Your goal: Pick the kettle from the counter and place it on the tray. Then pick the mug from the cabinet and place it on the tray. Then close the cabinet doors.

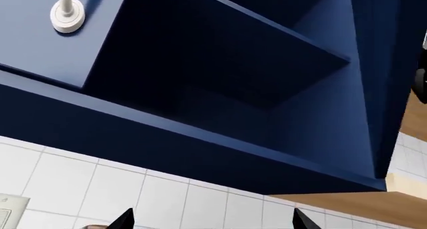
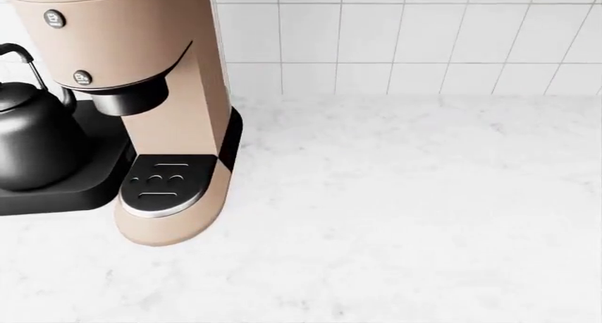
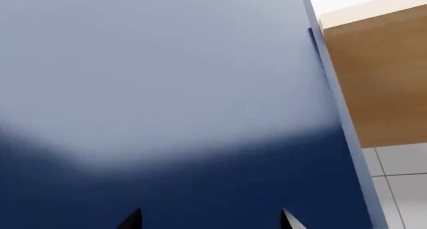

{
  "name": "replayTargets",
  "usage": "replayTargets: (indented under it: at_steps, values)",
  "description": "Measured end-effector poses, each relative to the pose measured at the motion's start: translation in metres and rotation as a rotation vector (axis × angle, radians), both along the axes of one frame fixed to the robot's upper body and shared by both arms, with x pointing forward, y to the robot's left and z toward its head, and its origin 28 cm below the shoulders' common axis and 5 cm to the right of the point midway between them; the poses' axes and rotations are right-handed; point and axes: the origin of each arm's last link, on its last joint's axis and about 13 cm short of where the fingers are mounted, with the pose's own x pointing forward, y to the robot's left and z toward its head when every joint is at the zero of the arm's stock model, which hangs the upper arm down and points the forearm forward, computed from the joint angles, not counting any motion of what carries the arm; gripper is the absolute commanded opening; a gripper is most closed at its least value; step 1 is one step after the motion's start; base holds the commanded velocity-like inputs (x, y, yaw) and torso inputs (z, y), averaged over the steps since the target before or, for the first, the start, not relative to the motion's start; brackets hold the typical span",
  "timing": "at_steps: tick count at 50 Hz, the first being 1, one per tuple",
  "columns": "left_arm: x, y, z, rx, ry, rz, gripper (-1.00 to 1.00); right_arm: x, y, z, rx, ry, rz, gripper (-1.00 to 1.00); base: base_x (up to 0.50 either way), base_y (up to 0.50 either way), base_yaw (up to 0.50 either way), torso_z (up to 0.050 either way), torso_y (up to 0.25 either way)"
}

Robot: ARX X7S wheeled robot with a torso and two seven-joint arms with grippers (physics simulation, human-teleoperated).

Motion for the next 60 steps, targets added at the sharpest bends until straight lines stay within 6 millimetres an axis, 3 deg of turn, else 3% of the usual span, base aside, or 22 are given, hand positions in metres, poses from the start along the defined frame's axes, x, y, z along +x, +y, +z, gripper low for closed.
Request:
replayTargets:
  at_steps: [13,32,49,55,60]
  values:
    - [0.000,0.003,-0.003,-0.012,0.005,0.005,1.00,0.020,0.013,0.003,-0.058,-0.020,-0.085,1.00,0.00,0.00,0.00,0.000,0.000]
    - [0.000,0.006,-0.006,-0.023,0.011,0.011,1.00,0.049,0.038,-0.001,-0.214,-0.183,-0.420,1.00,0.00,0.00,0.00,0.000,0.000]
    - [-0.005,0.007,-0.011,-0.024,0.010,0.004,1.00,0.080,0.067,-0.025,-0.456,-0.216,-0.757,1.00,0.00,0.00,0.00,0.000,0.000]
    - [-0.007,0.007,-0.012,-0.024,0.008,0.000,1.00,0.082,0.077,-0.032,-0.511,-0.260,-0.892,1.00,0.01,0.00,0.00,0.000,0.000]
    - [-0.007,0.008,-0.014,-0.026,0.009,-0.001,1.00,0.078,0.077,-0.035,-0.470,-0.216,-0.822,1.00,0.00,0.00,0.00,0.000,0.000]
